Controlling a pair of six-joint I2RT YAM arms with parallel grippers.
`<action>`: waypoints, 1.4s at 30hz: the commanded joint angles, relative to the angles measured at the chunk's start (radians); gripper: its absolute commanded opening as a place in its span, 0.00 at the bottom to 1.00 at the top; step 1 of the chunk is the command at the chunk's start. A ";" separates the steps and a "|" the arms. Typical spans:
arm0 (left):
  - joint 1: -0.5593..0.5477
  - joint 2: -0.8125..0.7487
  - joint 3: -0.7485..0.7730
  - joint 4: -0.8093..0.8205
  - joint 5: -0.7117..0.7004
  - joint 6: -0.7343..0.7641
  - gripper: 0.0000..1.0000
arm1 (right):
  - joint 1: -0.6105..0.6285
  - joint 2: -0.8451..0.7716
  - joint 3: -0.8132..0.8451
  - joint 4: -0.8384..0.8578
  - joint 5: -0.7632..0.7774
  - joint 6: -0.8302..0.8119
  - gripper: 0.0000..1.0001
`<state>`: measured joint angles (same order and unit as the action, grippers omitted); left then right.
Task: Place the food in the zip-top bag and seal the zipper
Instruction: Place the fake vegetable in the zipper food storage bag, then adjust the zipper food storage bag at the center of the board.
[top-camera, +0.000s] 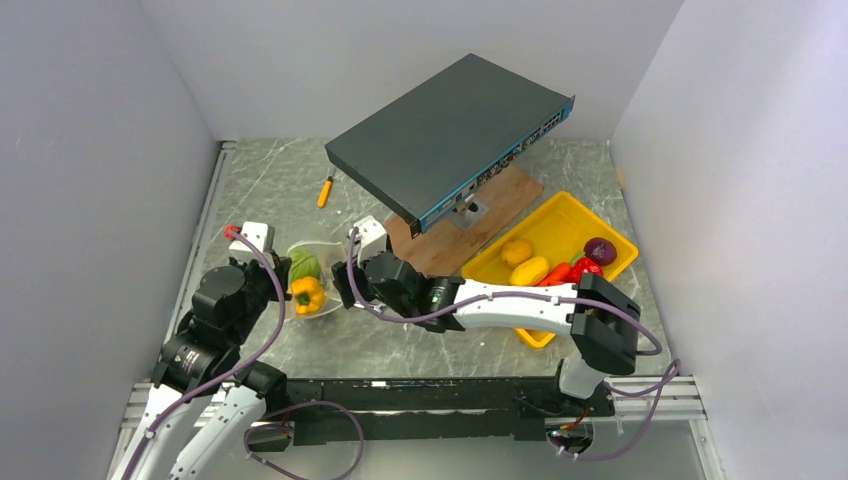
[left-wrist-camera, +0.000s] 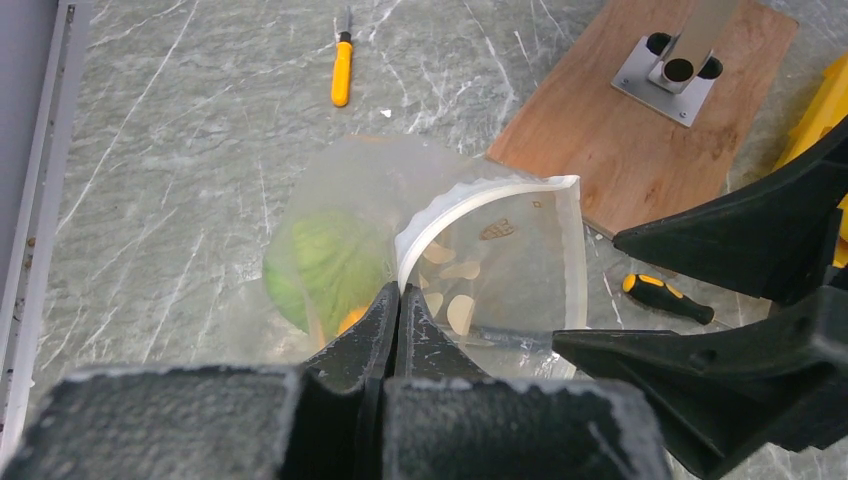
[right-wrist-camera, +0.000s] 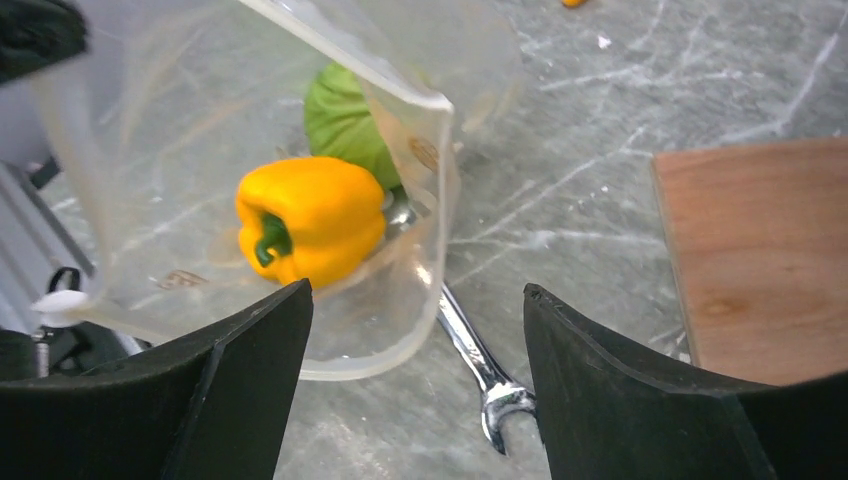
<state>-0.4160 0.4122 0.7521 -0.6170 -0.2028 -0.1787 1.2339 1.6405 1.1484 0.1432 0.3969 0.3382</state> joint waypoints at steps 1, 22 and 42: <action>-0.004 -0.002 0.009 0.017 -0.024 -0.015 0.00 | -0.009 0.017 0.015 0.031 0.042 0.021 0.76; -0.004 -0.273 -0.061 0.073 -0.313 -0.069 0.00 | 0.004 0.291 0.492 0.055 -0.082 -0.203 0.00; -0.004 -0.098 0.006 -0.033 -0.487 -0.113 0.00 | -0.024 0.386 0.610 -0.045 -0.225 -0.118 0.00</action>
<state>-0.4160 0.2031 0.6994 -0.6331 -0.6163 -0.2794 1.2205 2.0293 1.7329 0.1043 0.2016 0.1951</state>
